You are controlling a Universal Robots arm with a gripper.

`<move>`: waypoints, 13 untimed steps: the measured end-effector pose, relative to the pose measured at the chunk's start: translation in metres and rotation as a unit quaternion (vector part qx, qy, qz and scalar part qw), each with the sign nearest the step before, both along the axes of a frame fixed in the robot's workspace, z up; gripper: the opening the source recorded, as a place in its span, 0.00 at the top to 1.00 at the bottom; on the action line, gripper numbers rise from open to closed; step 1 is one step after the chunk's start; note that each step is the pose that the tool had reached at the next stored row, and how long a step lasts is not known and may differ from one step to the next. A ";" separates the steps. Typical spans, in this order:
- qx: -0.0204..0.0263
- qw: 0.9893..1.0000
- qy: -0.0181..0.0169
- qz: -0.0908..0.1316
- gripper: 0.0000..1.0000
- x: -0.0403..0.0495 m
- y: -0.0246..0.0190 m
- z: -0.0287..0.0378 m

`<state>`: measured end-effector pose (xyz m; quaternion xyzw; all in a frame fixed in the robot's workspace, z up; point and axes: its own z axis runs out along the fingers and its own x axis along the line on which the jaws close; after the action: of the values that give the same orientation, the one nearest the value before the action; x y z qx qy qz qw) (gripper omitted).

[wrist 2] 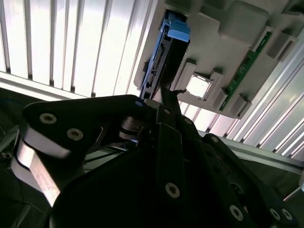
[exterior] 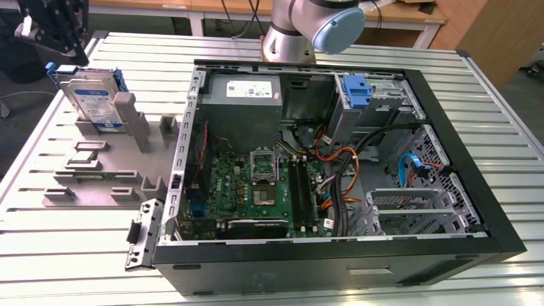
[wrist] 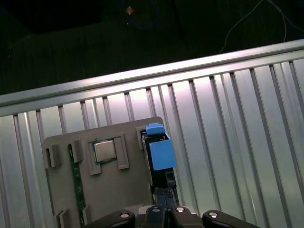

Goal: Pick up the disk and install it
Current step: 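Pick up the disk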

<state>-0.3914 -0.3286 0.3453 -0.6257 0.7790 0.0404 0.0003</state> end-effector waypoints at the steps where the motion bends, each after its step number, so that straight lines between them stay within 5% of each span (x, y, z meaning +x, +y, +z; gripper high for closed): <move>1: 0.000 1.000 0.000 -0.001 0.90 -0.0001 0.0000 -0.0006; 13: 0.000 1.000 0.000 -0.002 0.90 -0.0028 0.0000 -0.0054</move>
<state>-0.3942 -0.3285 0.3399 -0.6241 0.7803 0.0403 0.0002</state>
